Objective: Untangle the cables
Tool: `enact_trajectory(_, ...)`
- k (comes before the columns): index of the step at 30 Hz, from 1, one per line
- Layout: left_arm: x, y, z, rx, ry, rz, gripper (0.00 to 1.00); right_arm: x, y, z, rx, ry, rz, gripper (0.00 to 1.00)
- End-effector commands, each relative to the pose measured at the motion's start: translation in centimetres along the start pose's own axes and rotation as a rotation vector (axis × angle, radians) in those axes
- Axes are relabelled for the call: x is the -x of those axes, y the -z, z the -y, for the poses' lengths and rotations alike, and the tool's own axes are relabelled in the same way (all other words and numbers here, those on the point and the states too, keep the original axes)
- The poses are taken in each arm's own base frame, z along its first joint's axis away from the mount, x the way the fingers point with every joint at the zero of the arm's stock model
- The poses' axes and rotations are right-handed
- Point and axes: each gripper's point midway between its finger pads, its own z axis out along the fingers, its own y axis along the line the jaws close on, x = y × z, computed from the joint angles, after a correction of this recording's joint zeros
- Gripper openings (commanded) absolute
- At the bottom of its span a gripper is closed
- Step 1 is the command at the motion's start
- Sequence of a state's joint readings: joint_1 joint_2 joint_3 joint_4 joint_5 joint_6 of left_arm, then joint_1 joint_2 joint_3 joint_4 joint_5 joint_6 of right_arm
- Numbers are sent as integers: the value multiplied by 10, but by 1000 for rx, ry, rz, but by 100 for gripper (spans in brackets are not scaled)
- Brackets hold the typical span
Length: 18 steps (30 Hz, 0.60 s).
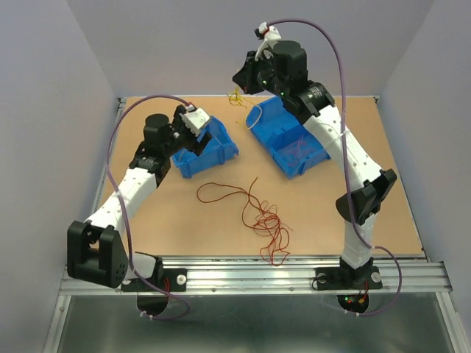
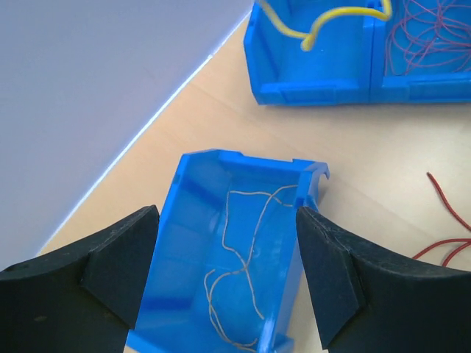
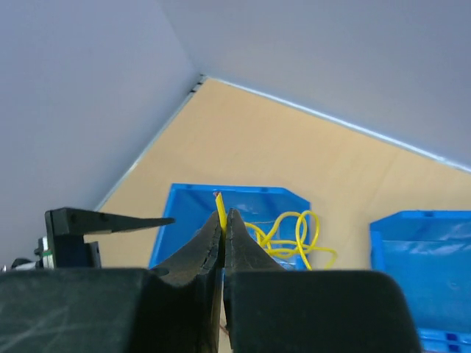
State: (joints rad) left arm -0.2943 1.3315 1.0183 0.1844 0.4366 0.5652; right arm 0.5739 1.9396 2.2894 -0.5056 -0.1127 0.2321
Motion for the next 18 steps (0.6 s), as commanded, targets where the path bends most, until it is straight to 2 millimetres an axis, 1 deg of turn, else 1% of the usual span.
enact_trajectory(1, 46, 41, -38, 127, 91, 212, 86, 9, -8, -38, 108, -47, 30, 1)
enact_trajectory(2, 43, 48, -45, 156, 93, 208, 86, 9, -11, -42, 119, -50, 34, 1)
enact_trajectory(3, 35, 54, -47, 178, 99, 194, 87, 6, -14, -49, 136, -51, 35, 0)
enact_trajectory(4, 32, 70, -59, 242, 96, 187, 87, -1, -22, -51, 137, -56, 23, 1)
enact_trajectory(5, 21, 75, -58, 249, 100, 167, 88, -4, -26, -53, 140, -57, 22, 1)
enact_trajectory(6, 24, 84, -56, 240, 86, 181, 88, -8, -30, -59, 153, -58, 22, 1)
enact_trajectory(7, 13, 92, -61, 259, 87, 154, 88, -19, -40, -60, 154, -63, 6, 0)
enact_trajectory(8, 3, 95, -57, 257, 96, 134, 88, -26, -46, -62, 156, -68, -4, 0)
enact_trajectory(9, -2, 101, -57, 273, 97, 117, 89, -29, -50, -69, 169, -71, -2, 1)
enact_trajectory(10, -6, 104, -57, 283, 97, 104, 89, -36, -55, -72, 176, -73, -12, 1)
enact_trajectory(11, -15, 104, -53, 280, 102, 86, 89, -52, -67, -71, 171, -74, -37, 0)
enact_trajectory(12, -20, 113, -60, 317, 94, 74, 88, -62, -72, -82, 184, -68, -49, 0)
enact_trajectory(14, -26, 117, -58, 329, 87, 63, 89, -82, -81, -86, 181, -62, -78, 1)
enact_trajectory(15, -30, 119, -56, 333, 81, 57, 89, -99, -89, -91, 183, -54, -103, 4)
enact_trajectory(16, -30, 120, -56, 335, 76, 57, 89, -109, -92, -92, 182, -51, -118, 4)
enact_trajectory(17, -31, 120, -54, 334, 77, 53, 89, -115, -94, -96, 188, -49, -129, 19)
enact_trajectory(18, -31, 121, -54, 330, 69, 54, 88, -126, -98, -99, 190, -42, -144, 32)
